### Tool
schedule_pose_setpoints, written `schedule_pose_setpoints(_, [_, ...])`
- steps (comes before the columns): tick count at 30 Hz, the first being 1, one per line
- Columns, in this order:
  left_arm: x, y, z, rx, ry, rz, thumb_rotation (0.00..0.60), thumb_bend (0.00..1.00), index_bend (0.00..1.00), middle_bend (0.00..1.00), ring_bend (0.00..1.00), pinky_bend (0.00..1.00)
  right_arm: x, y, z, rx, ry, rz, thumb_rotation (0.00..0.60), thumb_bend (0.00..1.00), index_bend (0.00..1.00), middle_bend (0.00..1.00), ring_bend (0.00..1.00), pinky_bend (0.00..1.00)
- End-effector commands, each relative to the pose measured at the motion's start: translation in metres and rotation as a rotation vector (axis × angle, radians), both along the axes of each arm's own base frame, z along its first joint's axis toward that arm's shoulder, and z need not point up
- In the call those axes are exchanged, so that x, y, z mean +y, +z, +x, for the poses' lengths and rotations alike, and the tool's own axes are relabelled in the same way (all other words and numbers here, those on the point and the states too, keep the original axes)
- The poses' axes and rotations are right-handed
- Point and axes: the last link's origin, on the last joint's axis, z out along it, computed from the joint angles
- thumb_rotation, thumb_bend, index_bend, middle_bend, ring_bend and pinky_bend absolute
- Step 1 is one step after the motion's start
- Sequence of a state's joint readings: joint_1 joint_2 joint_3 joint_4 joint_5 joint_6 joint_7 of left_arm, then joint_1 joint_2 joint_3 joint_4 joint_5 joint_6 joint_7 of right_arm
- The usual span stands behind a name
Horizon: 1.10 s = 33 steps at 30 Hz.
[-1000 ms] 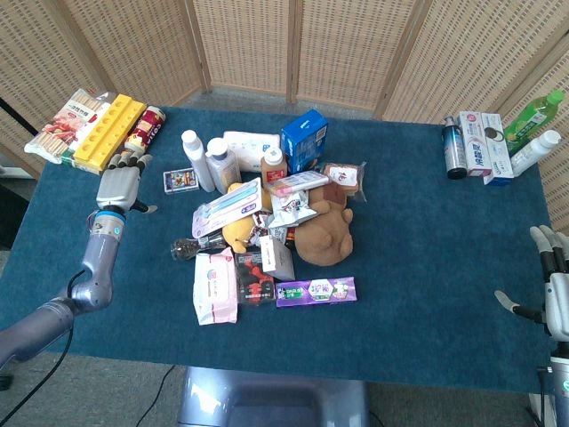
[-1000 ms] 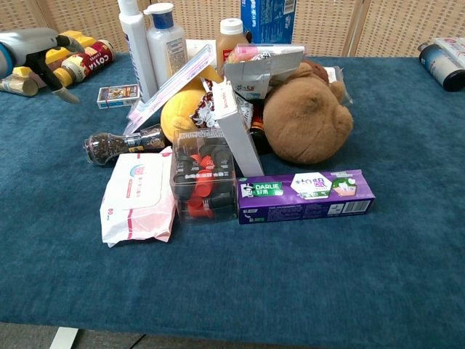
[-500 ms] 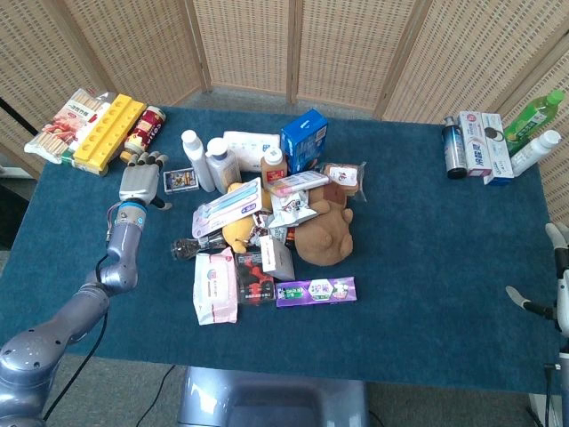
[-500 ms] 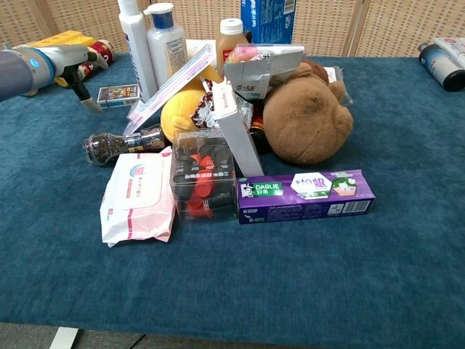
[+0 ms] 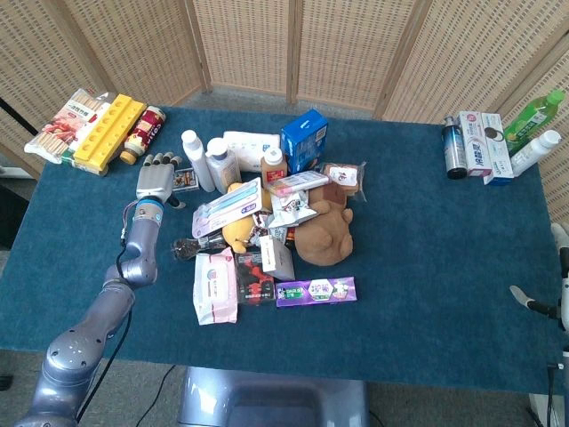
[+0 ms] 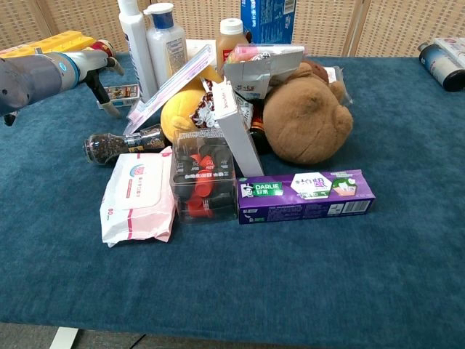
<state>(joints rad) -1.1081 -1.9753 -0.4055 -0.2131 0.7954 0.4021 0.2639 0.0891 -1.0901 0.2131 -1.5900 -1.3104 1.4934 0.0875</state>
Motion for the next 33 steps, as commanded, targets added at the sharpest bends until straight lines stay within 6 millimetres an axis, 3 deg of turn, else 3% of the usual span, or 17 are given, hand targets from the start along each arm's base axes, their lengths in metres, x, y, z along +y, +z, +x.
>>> schedule_pose_setpoints(1, [-0.001, -0.005, 0.002, -0.005, 0.007, -0.007, 0.600, 0.00, 0.15, 0.00, 0.00, 0.00, 0.000, 0.001, 0.000, -0.001, 0.001, -0.003, 0.600, 0.00, 0.00, 0.00, 0.00, 0.00])
schedule_pose_setpoints(6, [-0.001, -0.008, 0.003, -0.003, 0.012, -0.011, 0.600, 0.00, 0.15, 0.00, 0.00, 0.01, 0.000, 0.001, 0.000, -0.002, 0.004, -0.003, 0.600, 0.00, 0.00, 0.00, 0.00, 0.00])
schedule_pose_setpoints(9, [-0.002, -0.009, 0.003, 0.005, 0.011, -0.008, 0.600, 0.00, 0.16, 0.00, 0.00, 0.07, 0.000, 0.001, 0.000, -0.002, 0.004, -0.002, 0.600, 0.00, 0.00, 0.00, 0.00, 0.00])
schedule_pose_setpoints(12, [-0.002, -0.009, 0.003, 0.018, 0.008, 0.003, 0.600, 0.00, 0.21, 0.00, 0.02, 0.27, 0.001, 0.001, 0.001, -0.004, 0.007, -0.004, 0.600, 0.00, 0.00, 0.00, 0.00, 0.00])
schedule_pose_setpoints(15, [-0.004, -0.009, 0.000, 0.034, 0.010, 0.005, 0.600, 0.00, 0.29, 0.03, 0.14, 0.47, 0.001, 0.001, 0.001, -0.004, 0.010, -0.005, 0.600, 0.00, 0.00, 0.00, 0.00, 0.00])
schedule_pose_setpoints(20, [-0.005, -0.009, -0.002, 0.047, 0.017, 0.014, 0.600, 0.00, 0.37, 0.27, 0.37, 0.68, 0.001, 0.001, 0.002, -0.004, 0.013, -0.006, 0.600, 0.00, 0.00, 0.00, 0.00, 0.00])
schedule_pose_setpoints(24, [-0.004, -0.005, -0.002, 0.057, 0.008, 0.034, 0.600, 0.00, 0.47, 0.56, 0.66, 0.89, 0.001, 0.001, 0.003, -0.006, 0.015, -0.005, 0.600, 0.00, 0.00, 0.00, 0.00, 0.00])
schedule_pose_setpoints(28, [-0.003, -0.001, -0.003, 0.071, 0.006, 0.041, 0.600, 0.01, 0.57, 0.76, 0.82, 0.97, 0.002, 0.001, 0.004, -0.008, 0.021, -0.006, 0.600, 0.00, 0.00, 0.00, 0.00, 0.00])
schedule_pose_setpoints(33, [-0.001, 0.007, -0.004, 0.070, -0.001, 0.071, 0.600, 0.02, 0.60, 0.86, 0.90, 1.00, 0.003, 0.002, 0.005, -0.013, 0.028, -0.008, 0.600, 0.00, 0.00, 0.00, 0.00, 0.00])
